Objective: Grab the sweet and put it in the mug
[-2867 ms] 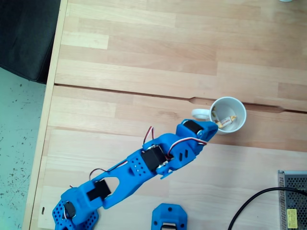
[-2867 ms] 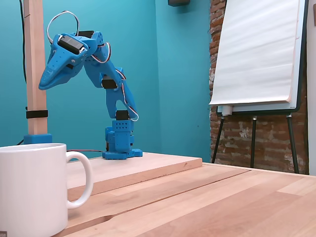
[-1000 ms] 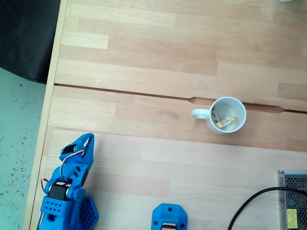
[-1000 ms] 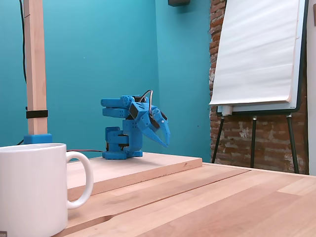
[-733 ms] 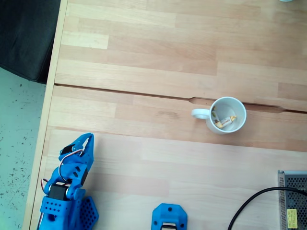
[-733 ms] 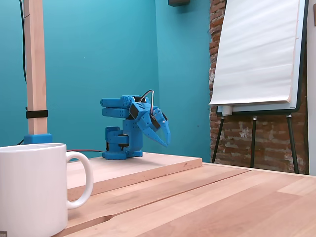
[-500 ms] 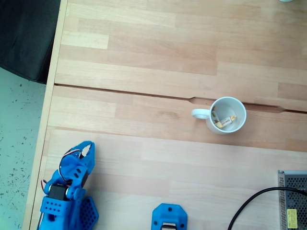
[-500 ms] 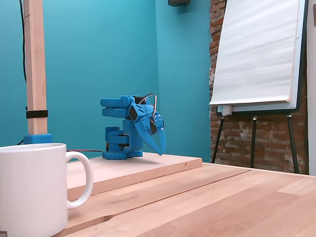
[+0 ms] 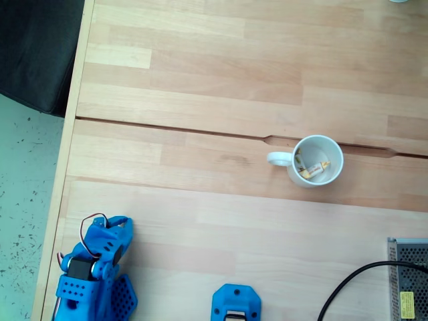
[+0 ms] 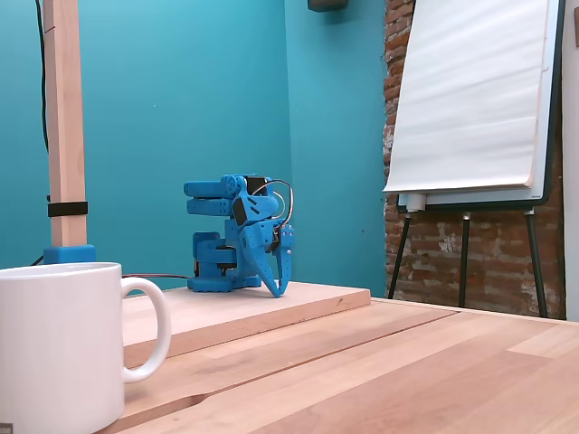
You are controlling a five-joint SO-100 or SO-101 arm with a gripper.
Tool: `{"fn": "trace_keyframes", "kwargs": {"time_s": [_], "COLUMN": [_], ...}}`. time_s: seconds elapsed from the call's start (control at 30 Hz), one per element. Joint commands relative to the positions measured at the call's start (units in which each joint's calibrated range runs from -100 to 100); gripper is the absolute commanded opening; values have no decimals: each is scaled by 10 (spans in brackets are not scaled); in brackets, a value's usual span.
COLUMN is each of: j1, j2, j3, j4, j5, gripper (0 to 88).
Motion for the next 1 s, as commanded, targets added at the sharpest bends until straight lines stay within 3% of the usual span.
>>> {"fn": "trace_keyframes", "kwargs": {"time_s": [0.0,0.97], "j1": [-4,-2], "j2": [4,4], "j3": [9,9], "j4": [4,4], "j5": [1,6], "gripper": [0,0]}}
